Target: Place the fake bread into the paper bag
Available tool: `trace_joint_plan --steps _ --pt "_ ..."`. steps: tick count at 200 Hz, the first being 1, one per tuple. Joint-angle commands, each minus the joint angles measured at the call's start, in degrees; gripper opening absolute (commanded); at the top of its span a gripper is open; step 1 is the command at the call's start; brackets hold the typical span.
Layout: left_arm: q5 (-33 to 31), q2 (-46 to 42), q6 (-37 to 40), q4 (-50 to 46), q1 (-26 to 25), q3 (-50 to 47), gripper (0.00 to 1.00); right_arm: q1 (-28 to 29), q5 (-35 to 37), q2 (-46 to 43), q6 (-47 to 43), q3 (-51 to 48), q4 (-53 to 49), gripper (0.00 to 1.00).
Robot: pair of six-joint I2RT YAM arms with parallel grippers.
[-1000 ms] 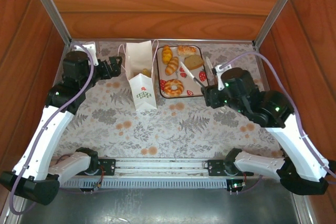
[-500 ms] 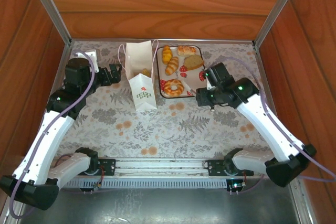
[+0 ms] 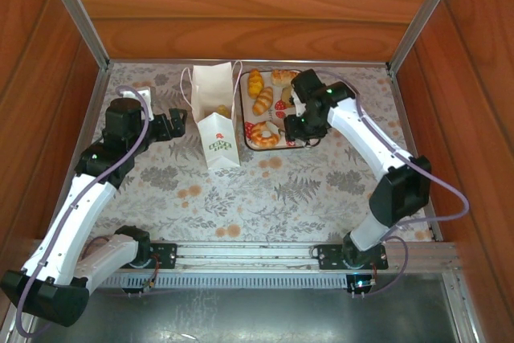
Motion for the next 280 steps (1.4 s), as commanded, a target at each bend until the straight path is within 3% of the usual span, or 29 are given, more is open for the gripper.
trace_joint_plan --steps 1,120,280 --pt "0.36 -0.74 -0.06 0.64 0.38 -0.44 1.0 -0.8 -1.7 3.78 -2.15 4.25 -3.48 0.62" --pt "-1.23 -1.15 1.27 0.74 0.45 -1.15 1.0 -1.46 -3.9 15.74 -4.84 15.78 -12.12 0.54" --pt "-0.74 0.6 0.93 0.69 0.56 0.47 1.0 -1.46 -4.19 20.6 -6.93 19.09 -13.46 0.47"
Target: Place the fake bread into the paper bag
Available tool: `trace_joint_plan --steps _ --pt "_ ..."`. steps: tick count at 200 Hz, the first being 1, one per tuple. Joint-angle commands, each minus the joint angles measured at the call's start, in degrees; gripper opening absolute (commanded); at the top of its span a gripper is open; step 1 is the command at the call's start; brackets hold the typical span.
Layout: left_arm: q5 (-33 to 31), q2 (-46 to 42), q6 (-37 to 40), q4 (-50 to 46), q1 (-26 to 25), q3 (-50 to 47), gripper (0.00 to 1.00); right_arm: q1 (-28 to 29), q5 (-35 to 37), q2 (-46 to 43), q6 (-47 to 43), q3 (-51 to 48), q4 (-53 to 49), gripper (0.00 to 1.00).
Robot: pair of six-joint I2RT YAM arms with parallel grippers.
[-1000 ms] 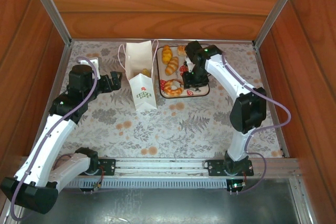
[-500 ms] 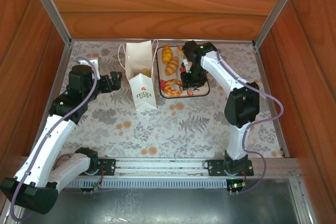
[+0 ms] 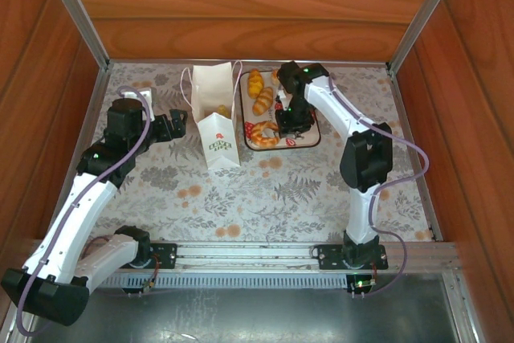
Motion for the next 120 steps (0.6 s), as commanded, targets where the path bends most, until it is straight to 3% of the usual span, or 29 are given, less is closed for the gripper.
trace_joint_plan --steps 1,120 --pt "-0.3 0.16 0.48 0.58 0.49 0.88 1.0 -0.35 -0.35 0.49 -1.21 1.28 -1.7 0.47" --pt "-0.46 -0.04 0.52 0.39 0.49 1.59 1.0 -0.35 2.36 -4.53 -0.96 -0.2 -2.05 0.29"
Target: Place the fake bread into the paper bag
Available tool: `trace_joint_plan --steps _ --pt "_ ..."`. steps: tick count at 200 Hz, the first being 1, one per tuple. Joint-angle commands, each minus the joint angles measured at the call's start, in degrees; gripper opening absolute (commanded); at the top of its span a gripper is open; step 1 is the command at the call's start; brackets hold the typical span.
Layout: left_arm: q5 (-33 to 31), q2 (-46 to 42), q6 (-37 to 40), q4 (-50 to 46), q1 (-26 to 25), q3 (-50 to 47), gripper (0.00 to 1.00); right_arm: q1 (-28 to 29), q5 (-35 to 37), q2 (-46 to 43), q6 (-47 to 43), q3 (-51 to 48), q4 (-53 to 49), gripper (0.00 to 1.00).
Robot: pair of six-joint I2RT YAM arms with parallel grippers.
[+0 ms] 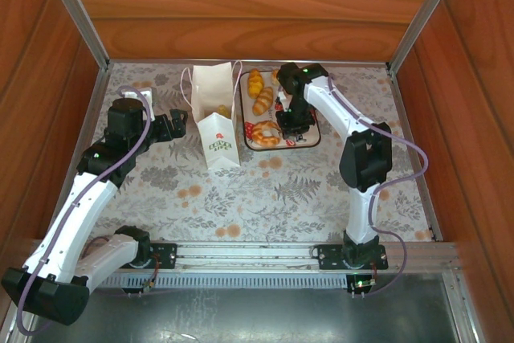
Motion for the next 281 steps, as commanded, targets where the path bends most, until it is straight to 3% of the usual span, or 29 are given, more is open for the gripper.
trace_joint_plan --steps 1,87,173,225,250,281 --pt "-0.5 -0.2 0.52 0.39 0.49 1.55 1.0 -0.35 1.23 -4.33 -0.13 -0.18 -1.22 0.28" --pt "-0.12 -0.84 0.38 -1.09 0.84 4.76 1.0 0.39 7.25 -13.95 0.04 -2.27 -3.86 0.27" --pt "2.16 5.75 4.38 -4.44 1.19 14.93 0.97 9.28 17.71 -25.63 -2.27 0.45 -7.14 0.27" --pt "5.63 9.5 4.41 -4.55 1.23 18.32 0.97 13.12 18.21 -28.12 -3.87 6.06 -11.23 0.27" --pt "5.61 10.97 4.91 -4.62 1.59 19.57 0.91 14.13 17.06 -30.0 -4.37 7.66 -11.47 0.27" --pt "5.61 12.97 5.95 -5.04 2.29 21.26 0.77 15.16 15.1 -31.15 -4.77 11.76 -12.82 0.27"
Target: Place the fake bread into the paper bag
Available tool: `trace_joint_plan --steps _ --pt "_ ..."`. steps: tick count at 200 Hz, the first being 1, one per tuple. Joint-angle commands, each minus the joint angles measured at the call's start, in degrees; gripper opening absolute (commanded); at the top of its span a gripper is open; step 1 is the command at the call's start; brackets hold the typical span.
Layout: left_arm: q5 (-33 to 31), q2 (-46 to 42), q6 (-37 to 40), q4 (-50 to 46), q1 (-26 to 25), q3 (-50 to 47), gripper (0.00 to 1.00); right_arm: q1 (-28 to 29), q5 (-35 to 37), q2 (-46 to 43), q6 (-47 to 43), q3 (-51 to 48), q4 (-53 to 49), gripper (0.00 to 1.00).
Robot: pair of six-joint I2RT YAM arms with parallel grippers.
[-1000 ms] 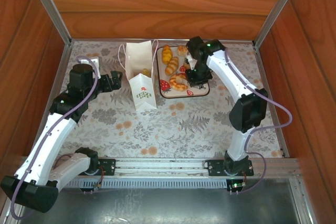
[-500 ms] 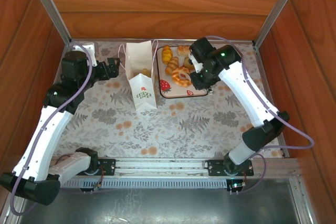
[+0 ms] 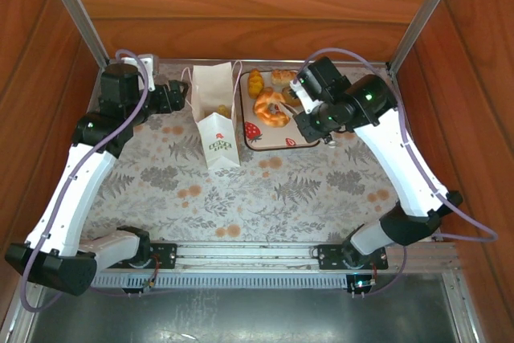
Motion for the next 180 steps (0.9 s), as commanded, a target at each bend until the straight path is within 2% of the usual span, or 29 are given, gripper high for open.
trace_joint_plan --steps 1,42,74,91,137,180 --pt "0.73 1.28 1.77 -0.98 0.8 2.14 0.76 1.11 -1.31 -2.18 -1.13 4.01 -1.42 0.27" --pt "2.37 3.51 3.37 -1.26 1.81 3.53 0.51 2.18 -4.35 -2.53 -1.79 10.24 -2.63 0.26" --pt "3.0 4.17 4.25 -1.37 2.23 3.66 0.29 2.86 -8.35 -2.63 -2.97 13.93 -2.63 0.27" --pt "3.21 4.13 4.62 -1.35 2.35 3.48 0.21 3.07 -10.63 -2.7 -3.37 15.76 -2.16 0.27" --pt "2.64 3.61 4.68 -1.37 2.54 2.49 0.11 3.89 -17.39 -0.89 -3.77 20.5 2.59 0.26" --pt "1.78 2.24 4.1 -1.34 2.54 0.79 0.08 5.75 -17.76 6.77 -5.25 28.48 3.64 0.26"
